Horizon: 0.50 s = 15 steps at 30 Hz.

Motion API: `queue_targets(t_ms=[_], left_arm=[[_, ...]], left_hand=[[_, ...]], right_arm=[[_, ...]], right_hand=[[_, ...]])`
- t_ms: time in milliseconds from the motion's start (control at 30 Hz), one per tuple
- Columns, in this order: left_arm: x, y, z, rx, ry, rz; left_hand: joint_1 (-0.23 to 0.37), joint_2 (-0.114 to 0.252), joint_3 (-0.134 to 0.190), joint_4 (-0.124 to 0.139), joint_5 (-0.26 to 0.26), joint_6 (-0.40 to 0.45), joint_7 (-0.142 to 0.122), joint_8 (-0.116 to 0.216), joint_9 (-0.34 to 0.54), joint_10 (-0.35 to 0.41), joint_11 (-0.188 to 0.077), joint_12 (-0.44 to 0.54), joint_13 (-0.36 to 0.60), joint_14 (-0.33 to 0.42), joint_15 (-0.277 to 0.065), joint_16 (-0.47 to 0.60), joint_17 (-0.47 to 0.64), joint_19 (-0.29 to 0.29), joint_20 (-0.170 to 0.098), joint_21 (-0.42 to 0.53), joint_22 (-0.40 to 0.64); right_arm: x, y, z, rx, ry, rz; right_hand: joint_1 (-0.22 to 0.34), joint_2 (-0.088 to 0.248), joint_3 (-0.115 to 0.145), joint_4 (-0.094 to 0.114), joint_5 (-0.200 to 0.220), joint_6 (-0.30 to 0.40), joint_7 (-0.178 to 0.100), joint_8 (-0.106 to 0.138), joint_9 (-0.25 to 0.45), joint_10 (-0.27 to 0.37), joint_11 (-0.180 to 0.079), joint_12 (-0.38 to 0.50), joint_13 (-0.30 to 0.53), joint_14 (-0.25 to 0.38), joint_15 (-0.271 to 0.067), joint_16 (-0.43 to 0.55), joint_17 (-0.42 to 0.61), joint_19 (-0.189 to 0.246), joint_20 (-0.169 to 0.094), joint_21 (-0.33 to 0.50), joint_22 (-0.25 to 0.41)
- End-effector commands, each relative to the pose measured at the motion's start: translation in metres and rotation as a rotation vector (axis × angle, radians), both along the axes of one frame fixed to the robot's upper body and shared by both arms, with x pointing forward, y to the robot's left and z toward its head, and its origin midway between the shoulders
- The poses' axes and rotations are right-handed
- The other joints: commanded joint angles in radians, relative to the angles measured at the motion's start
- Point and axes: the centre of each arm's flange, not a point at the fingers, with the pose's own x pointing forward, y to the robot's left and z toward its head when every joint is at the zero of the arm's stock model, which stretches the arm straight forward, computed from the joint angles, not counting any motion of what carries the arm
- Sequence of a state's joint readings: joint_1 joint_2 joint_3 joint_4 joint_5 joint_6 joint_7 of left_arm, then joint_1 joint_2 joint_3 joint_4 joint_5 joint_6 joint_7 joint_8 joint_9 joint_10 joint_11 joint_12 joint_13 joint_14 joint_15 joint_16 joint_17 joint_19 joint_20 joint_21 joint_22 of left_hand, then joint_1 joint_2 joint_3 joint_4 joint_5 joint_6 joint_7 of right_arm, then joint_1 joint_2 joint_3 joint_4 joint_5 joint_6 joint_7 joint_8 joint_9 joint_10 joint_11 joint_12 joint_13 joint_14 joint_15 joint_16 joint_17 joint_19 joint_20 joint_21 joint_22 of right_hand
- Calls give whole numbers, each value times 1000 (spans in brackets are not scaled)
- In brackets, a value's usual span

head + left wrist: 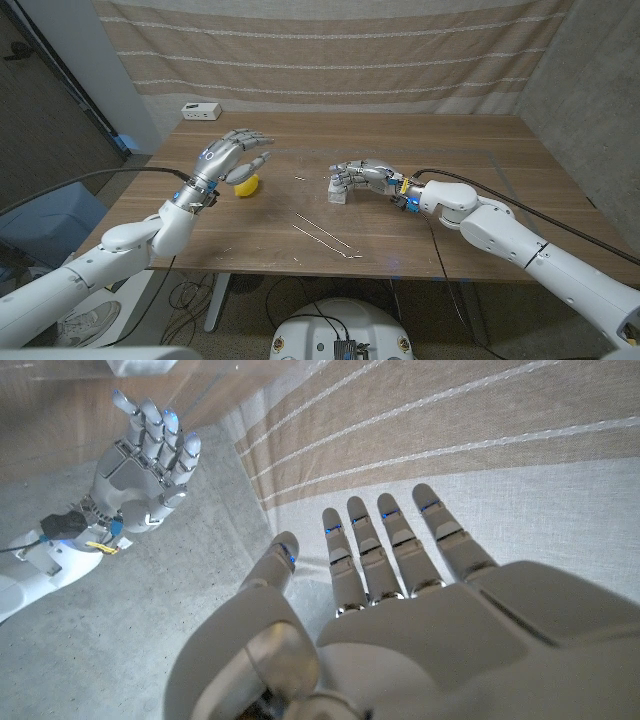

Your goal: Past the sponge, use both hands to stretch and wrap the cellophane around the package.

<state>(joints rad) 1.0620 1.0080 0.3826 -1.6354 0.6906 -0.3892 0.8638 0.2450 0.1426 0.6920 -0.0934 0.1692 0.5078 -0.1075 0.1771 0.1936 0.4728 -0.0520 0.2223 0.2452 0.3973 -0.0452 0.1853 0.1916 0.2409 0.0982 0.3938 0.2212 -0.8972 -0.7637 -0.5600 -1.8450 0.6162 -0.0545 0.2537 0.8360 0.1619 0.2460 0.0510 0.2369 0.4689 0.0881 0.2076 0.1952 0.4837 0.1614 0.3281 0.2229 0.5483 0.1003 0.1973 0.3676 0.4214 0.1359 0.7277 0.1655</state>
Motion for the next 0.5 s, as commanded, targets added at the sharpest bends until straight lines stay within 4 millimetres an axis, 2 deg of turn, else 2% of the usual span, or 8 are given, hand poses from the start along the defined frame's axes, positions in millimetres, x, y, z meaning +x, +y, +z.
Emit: queue_targets(t_ms=[33,100,133,267,333,400,433,500], left_arm=[[18,-25,25,182,250,-29],[28,-29,25,220,308,-7],[33,-31,25,241,334,6],[49,-40,23,309,435,63],[58,-44,21,346,499,80],[67,-48,16,379,553,85],[71,-51,13,398,577,86],[78,-57,7,438,619,86]], left_hand=[[-68,0,-25,61,0,-59,-19,0,-4,-74,-19,-27,-18,-104,-49,-14,-4,-60,11,-21,2],[-92,-2,-35,85,1,-54,-12,6,-5,-83,-26,-28,-24,-123,-52,-12,-5,-79,13,-28,1],[-108,-4,-42,101,3,-39,2,12,-6,-81,-26,-25,-28,-138,-55,-12,-6,-89,17,-32,0],[-133,-10,-47,125,9,-23,7,15,-9,-107,-35,-31,-39,-200,-53,-19,-13,-143,22,-55,-6],[-124,6,-32,123,13,-26,1,12,-10,-125,-40,-34,-44,-231,-52,-22,-19,-162,21,-65,-10],[-101,29,-4,112,13,-30,1,9,-12,-151,-43,-37,-51,-266,-53,-22,-24,-194,22,-81,-15],[-87,40,12,105,15,-41,-1,4,-12,-164,-42,-39,-54,-277,-52,-20,-26,-203,24,-86,-17],[-75,48,27,101,17,-47,4,3,-12,-169,-42,-37,-55,-290,-47,-21,-26,-215,25,-92,-18]], right_arm=[[-12,-11,-4,71,-55,-44],[-15,-14,-4,91,-71,-56],[-16,-15,-3,102,-79,-62],[-24,-21,-1,124,-116,-93],[-29,-24,2,99,-150,-129],[-34,-28,4,64,-182,-172],[-36,-29,5,48,-195,-194],[-41,-31,6,4,-220,-235]], right_hand=[[7,-1,11,-1,6,13,2,5,1,13,1,-4,1,12,6,7,-1,2,3,-4,3],[6,-1,15,-3,7,19,5,6,1,19,0,-4,0,20,4,10,-4,5,3,-6,3],[5,-1,16,-4,7,24,7,8,1,22,-1,-4,-1,22,5,11,-5,7,4,-7,3],[3,-4,19,-6,6,30,8,9,1,31,1,-3,-1,25,5,13,-9,10,4,-9,3],[3,-14,19,-12,5,35,5,9,0,33,0,-4,-2,27,4,13,-13,11,6,-12,3],[12,-26,24,-27,6,36,1,7,0,36,-6,-6,-3,27,-1,11,-21,10,4,-17,3],[22,-36,30,-43,7,37,1,6,-1,37,-9,-10,-4,21,-6,9,-28,7,5,-24,3],[29,-38,37,-54,8,35,-6,3,-1,34,-16,-14,-5,18,-9,8,-33,2,4,-30,3]])
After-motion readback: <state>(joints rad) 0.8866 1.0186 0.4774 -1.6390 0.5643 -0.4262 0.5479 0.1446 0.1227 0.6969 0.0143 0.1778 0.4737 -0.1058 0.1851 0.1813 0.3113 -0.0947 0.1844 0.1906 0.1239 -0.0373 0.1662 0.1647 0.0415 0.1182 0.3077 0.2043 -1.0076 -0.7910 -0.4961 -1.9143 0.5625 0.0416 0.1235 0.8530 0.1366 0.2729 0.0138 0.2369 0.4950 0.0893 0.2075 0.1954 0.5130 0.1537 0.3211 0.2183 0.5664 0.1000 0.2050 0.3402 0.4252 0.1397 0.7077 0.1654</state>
